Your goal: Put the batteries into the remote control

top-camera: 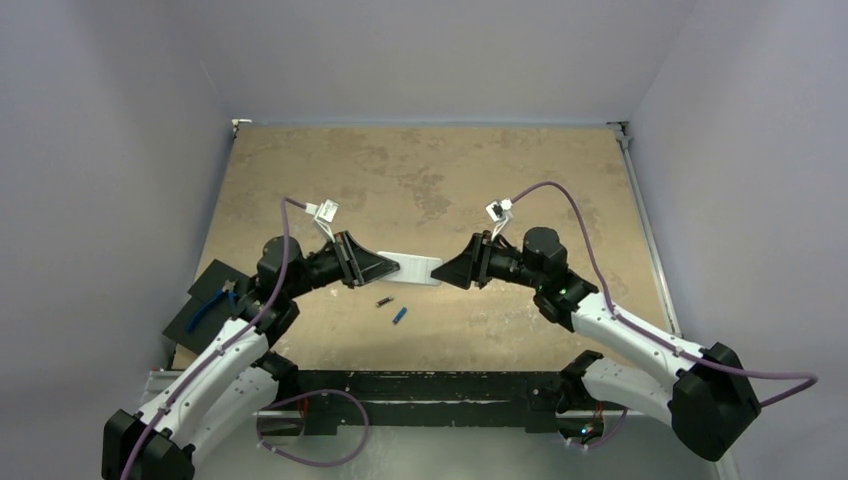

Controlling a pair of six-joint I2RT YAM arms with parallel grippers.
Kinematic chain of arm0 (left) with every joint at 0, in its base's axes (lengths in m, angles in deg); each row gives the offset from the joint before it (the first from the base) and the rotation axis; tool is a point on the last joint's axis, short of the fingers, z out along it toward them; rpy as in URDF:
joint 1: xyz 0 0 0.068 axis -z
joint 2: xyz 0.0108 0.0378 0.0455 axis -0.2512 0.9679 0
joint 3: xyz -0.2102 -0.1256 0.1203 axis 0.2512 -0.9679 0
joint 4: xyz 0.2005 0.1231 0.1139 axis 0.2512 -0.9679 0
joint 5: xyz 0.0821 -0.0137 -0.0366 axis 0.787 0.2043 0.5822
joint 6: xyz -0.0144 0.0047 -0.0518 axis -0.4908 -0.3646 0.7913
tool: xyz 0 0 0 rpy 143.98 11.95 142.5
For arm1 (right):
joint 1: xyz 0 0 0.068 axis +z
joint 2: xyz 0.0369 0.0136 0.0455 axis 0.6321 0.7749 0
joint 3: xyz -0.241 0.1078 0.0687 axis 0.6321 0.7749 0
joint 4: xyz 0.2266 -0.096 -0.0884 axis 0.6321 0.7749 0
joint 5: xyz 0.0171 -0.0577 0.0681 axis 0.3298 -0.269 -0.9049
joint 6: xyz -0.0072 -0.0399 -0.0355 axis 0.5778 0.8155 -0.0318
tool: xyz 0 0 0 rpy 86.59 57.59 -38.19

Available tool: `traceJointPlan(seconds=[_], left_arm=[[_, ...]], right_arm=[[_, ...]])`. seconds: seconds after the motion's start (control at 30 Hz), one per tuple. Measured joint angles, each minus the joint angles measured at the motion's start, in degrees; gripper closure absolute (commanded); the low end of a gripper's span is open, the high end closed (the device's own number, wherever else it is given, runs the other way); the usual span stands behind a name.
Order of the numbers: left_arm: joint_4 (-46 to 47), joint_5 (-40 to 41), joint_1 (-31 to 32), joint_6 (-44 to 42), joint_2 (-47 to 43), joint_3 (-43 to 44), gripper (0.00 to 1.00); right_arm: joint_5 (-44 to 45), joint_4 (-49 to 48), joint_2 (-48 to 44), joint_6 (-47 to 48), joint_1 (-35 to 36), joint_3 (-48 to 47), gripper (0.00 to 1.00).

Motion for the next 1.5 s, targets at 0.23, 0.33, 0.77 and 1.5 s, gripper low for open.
traceJointPlan(seconds=[0.23,0.33,0.77,1.5], left_arm=[[0.4,0.0,0.0,0.1,0.4,0.0,1.00],[0.4,0.0,0.0,0.1,0.4,0.0,1.00],[0.9,0.0,-0.2,0.1,0.5,0.0,1.00],[2.6,-0.5,-0.3,0.3,0.6,-0.9,1.00]], right_arm=[[0.9,-0.3,0.5,-1.2,0.0,0.0,0.50],[1.0,-0.6,0.5,-1.5,0.0,0.0,0.52],[1.1,-1.8,1.3,-3.0,0.0,0.0,0.60],[1.4,-3.8,0.2,-4.3,-0.3,2.0,0.89]])
